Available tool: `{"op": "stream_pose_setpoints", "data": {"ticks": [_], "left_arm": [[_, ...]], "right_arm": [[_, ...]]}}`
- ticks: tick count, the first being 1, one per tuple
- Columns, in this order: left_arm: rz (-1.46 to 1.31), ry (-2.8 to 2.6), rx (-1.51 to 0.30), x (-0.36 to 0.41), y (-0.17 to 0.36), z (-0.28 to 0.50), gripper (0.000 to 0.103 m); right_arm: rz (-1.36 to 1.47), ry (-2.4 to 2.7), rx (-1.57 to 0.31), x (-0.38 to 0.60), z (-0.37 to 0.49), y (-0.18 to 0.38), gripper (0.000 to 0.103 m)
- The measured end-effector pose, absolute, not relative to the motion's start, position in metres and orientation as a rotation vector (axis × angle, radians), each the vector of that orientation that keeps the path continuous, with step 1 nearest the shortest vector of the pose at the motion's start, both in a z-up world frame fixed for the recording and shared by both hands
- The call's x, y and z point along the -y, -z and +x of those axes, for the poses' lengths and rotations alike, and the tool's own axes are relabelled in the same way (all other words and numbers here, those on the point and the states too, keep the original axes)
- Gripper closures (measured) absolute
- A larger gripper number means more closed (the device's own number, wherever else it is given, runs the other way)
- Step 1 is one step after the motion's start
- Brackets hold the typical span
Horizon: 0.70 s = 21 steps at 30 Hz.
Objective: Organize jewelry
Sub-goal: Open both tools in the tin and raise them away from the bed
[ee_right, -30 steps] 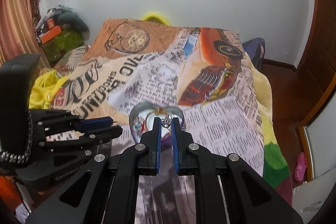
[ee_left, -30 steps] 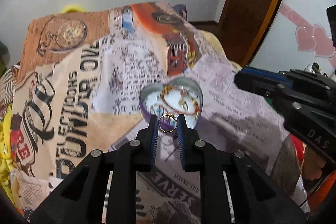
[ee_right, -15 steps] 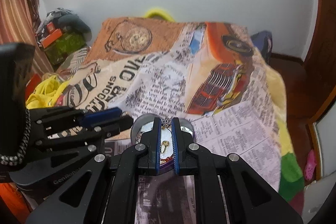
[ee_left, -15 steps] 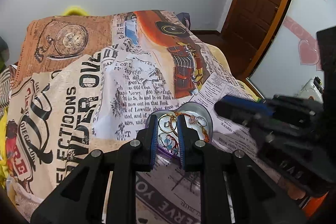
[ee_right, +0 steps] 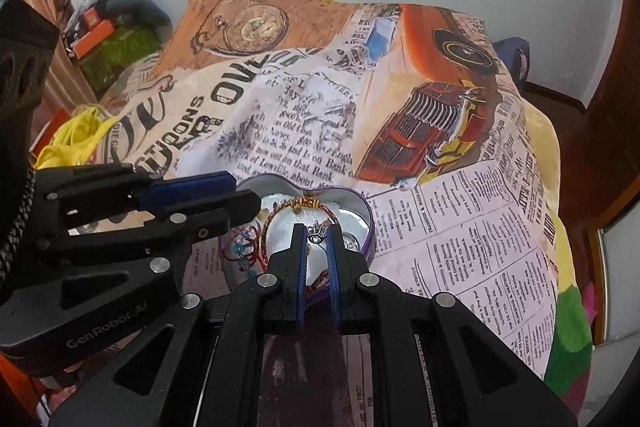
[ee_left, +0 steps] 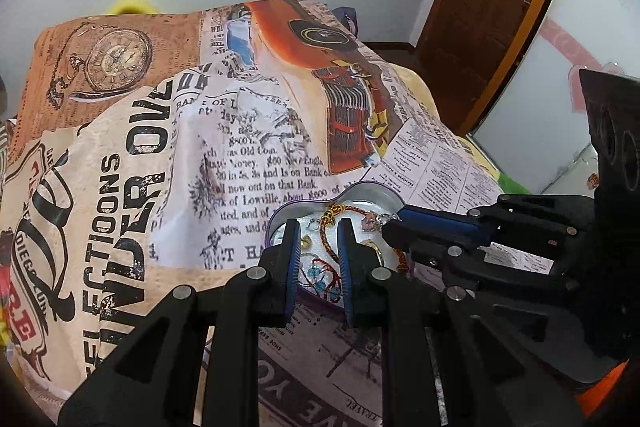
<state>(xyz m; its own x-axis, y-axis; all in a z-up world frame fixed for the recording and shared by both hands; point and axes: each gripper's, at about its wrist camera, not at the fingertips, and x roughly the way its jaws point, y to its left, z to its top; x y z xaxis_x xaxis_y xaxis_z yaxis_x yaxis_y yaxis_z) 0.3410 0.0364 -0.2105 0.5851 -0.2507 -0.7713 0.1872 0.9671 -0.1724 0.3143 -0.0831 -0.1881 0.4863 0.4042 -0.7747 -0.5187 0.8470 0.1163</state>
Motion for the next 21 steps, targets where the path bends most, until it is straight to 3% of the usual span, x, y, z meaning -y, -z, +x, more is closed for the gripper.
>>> {"op": "stream_pose_setpoints", "data": {"ticks": [11,21], "left_arm": [[-0.099,0.216,-0.874,-0.046,0.181,0.322,0.086],[-0.059,0.168,-0.682,-0.043,0.095,0.257,0.084]], "right_arm": [[-0.100,-0.565,-0.880,0.094,0.306,0.168,0.085],[-0.077,-0.525,-0.670,0.120,0.249,0.087,0.085]]}}
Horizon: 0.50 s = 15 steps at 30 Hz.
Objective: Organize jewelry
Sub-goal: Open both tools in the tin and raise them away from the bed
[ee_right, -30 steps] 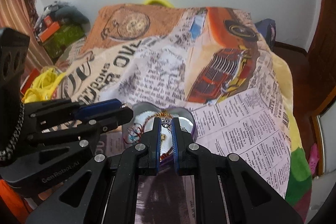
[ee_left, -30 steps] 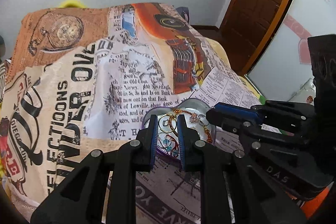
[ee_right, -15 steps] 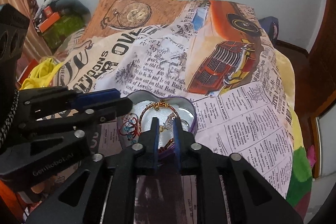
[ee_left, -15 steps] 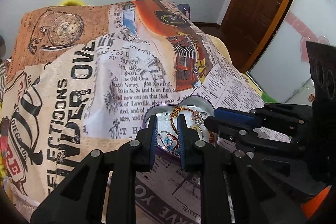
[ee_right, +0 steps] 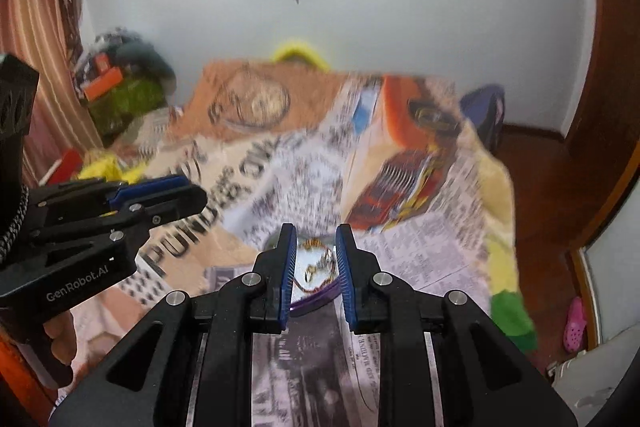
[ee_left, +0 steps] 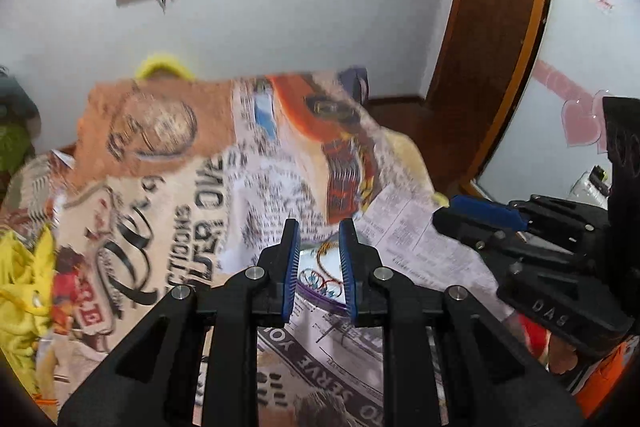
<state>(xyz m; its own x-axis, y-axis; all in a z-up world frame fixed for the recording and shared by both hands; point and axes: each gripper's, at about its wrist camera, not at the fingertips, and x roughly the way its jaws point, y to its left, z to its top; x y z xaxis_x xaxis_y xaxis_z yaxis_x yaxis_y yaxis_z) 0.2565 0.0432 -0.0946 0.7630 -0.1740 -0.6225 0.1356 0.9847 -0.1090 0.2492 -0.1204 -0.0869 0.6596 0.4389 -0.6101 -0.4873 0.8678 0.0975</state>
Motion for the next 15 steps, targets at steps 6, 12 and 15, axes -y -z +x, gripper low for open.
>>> {"op": "stream_pose_setpoints", "data": {"ticks": [6,12,15], "left_arm": [[-0.019,0.119,-0.468,-0.032,0.033,0.186,0.077],[-0.010,0.086,-0.281,-0.020,-0.007,0.115,0.067],[-0.019,0.077,-0.216,-0.017,-0.016,0.086,0.054]], "right_arm": [[-0.053,-0.486,-0.471,0.143,0.186,0.025,0.085],[-0.019,-0.434,-0.283,0.162,0.118,-0.015,0.085],[-0.013,-0.403,-0.219,0.168,0.092,-0.025,0.083]]}}
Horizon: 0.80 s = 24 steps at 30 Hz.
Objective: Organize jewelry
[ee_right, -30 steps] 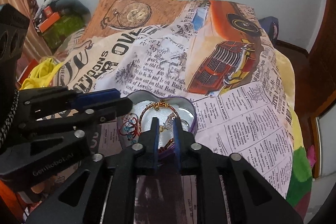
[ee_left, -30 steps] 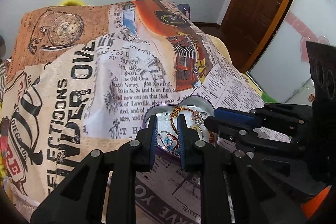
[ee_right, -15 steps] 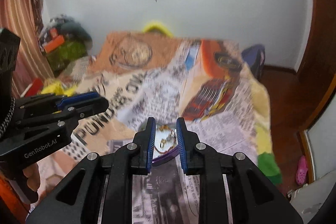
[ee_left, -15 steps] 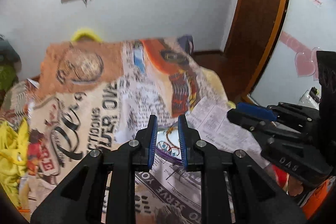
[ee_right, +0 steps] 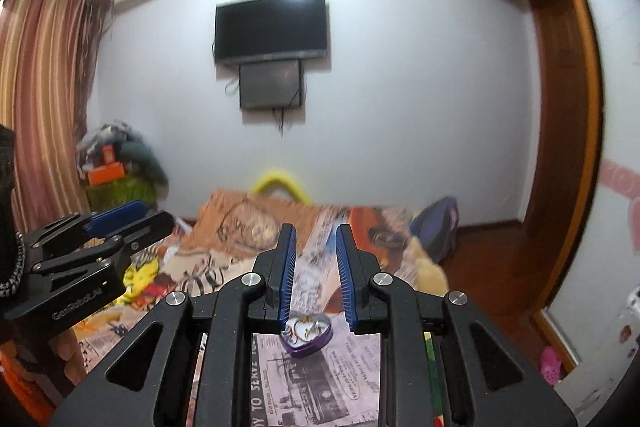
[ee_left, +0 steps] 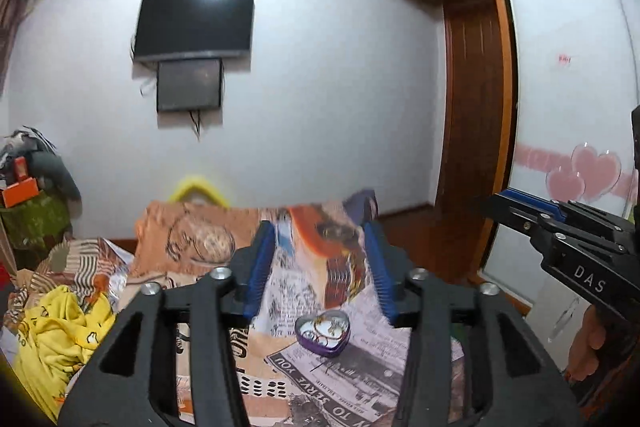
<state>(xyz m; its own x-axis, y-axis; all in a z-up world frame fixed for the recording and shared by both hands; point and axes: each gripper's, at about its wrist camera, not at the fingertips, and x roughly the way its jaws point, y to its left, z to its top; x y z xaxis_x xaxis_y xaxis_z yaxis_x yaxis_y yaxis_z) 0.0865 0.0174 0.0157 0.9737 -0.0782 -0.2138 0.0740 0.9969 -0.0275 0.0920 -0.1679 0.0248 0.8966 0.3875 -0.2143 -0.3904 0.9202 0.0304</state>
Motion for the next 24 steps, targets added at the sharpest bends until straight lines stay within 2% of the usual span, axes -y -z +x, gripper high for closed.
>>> {"op": "stream_pose_setpoints", "data": {"ticks": [1,2,3,5,6,8,11,24], "left_arm": [[-0.019,0.070,-0.196,-0.016,-0.019,0.076,0.052],[-0.017,0.065,-0.186,-0.015,-0.020,0.070,0.049],[-0.015,0.062,-0.177,-0.014,-0.022,0.063,0.046],[-0.015,0.055,-0.167,-0.014,-0.023,0.055,0.034],[-0.014,0.048,-0.161,-0.014,-0.023,0.051,0.031],[-0.008,0.031,-0.141,-0.013,-0.023,0.042,0.019],[-0.004,0.012,-0.124,-0.015,-0.022,0.030,0.010],[-0.007,-0.002,-0.115,-0.014,-0.021,0.012,0.003]], "right_arm": [[-0.011,-0.394,-0.202,0.169,0.085,-0.027,0.076],[-0.006,-0.386,-0.185,0.170,0.077,-0.029,0.062],[-0.001,-0.380,-0.170,0.172,0.073,-0.030,0.055],[0.005,-0.352,-0.136,0.172,0.066,-0.029,0.034],[-0.001,-0.337,-0.124,0.171,0.062,-0.030,0.030],[-0.015,-0.323,-0.105,0.169,0.059,-0.028,0.015],[-0.007,-0.302,-0.085,0.170,0.051,-0.027,0.000],[-0.019,-0.264,-0.094,0.174,0.037,-0.018,0.000]]}}
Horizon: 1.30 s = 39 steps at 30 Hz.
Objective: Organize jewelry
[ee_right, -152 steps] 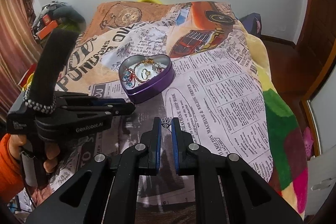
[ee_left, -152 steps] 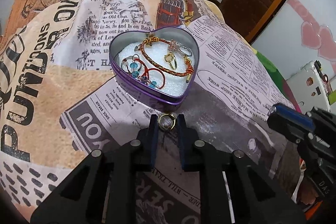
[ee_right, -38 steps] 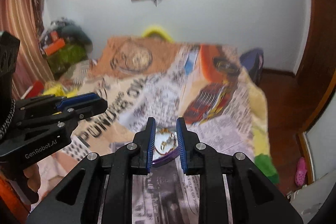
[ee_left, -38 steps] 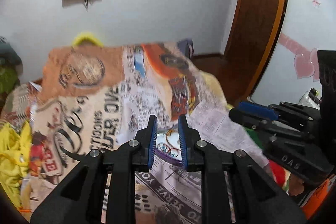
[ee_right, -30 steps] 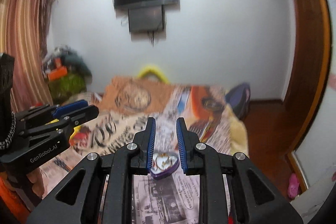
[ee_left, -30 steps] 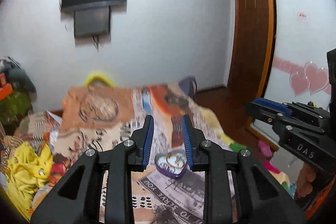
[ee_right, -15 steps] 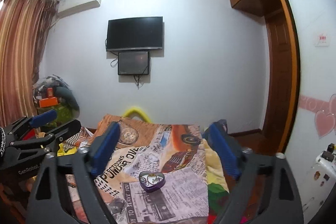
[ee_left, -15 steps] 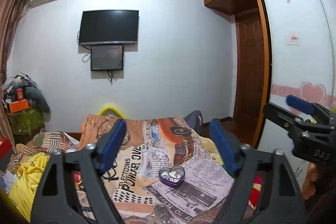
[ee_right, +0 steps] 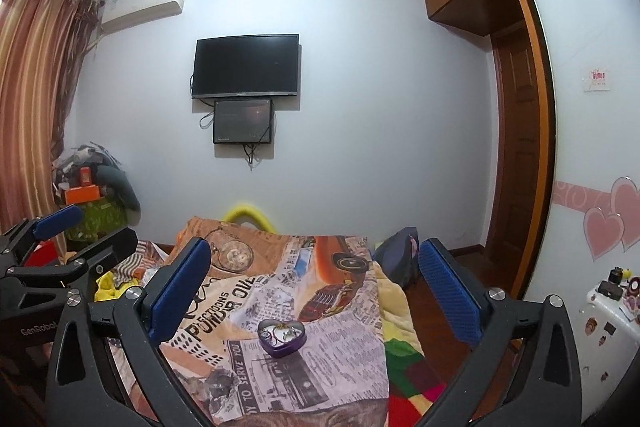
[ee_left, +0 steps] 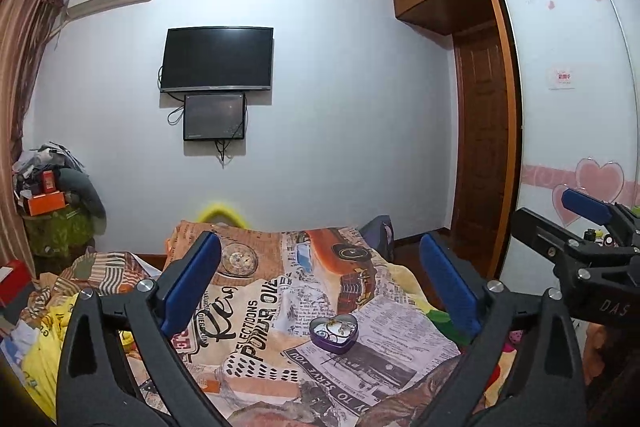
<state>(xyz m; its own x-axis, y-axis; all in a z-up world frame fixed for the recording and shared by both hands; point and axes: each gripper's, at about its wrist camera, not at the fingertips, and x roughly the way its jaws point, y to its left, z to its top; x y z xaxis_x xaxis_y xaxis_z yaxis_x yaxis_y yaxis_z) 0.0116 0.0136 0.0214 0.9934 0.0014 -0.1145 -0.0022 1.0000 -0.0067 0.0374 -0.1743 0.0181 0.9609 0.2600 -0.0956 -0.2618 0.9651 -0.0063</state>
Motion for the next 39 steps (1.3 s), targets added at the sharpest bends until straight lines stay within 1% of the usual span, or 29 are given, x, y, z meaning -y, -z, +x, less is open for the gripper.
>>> {"op": "stream_pose_setpoints", "data": {"ticks": [39], "left_arm": [[-0.008,0.000,-0.130,-0.0045,-0.0205,0.0117,0.001]], "right_arm": [[-0.006,-0.264,-0.121,0.1820,0.0271,-0.0193,0.000]]}}
